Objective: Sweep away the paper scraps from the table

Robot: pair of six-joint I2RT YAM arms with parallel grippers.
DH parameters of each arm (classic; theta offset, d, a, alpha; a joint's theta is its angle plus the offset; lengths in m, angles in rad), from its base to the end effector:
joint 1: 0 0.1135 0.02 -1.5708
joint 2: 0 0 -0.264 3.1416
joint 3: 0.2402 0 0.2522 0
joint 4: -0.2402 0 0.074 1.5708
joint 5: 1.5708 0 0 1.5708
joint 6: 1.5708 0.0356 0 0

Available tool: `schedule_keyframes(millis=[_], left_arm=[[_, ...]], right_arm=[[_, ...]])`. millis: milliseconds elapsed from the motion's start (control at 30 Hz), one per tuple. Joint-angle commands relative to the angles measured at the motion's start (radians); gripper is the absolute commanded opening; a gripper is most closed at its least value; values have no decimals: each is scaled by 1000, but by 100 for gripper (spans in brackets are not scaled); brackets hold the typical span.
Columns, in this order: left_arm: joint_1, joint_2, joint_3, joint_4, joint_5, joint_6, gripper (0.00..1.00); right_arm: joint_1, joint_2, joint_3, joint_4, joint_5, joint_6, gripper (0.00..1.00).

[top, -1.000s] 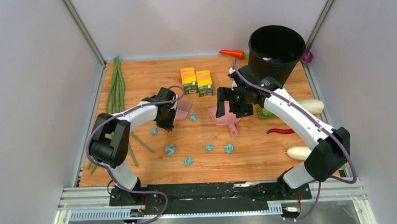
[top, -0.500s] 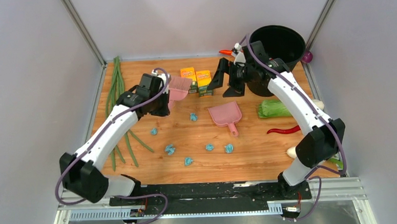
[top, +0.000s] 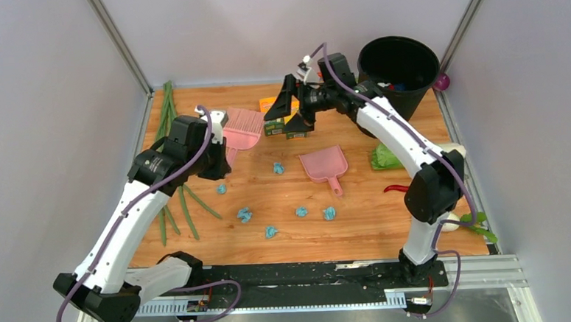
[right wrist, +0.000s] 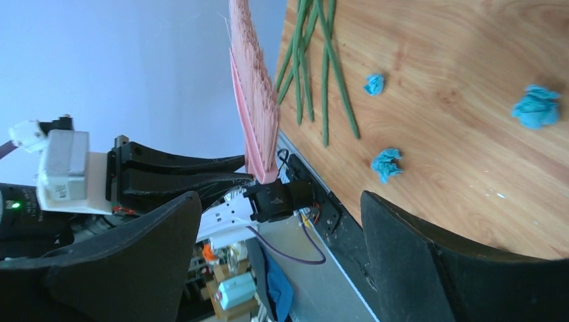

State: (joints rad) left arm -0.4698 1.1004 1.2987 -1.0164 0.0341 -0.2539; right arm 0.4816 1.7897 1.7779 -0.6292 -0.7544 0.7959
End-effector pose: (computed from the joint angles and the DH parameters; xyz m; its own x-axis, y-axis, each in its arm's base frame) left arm 0.1810 -0.0933 0.3759 -0.7488 0.0986 -0.6554 0.2946 0.9353 -0.1958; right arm 0.3459 0.2083 0.3685 -0.9595 0.0860 -0.2681 -0.1978 0.4719 0.8592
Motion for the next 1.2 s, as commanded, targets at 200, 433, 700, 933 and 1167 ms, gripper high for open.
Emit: schedule_keyframes(millis=[200,433,700,933,1167], left_arm=[[-7,-74,8,-53,49,-1,0],[-9,-86,24,-76,85,13,0],[-9,-105,50,-93,98,15,36],[-9,-100,209,-122,38,-76,77],[-9,-85,442,-59,52,-215,79]], right_arm=[[159,134,120,89,-43,29,88],[186,148,115,89,-51,13,42],[186,117,95,88,-66,12,0],[94,48,136,95,-95,60,0],[63,-10,186,147,-137,141,0]])
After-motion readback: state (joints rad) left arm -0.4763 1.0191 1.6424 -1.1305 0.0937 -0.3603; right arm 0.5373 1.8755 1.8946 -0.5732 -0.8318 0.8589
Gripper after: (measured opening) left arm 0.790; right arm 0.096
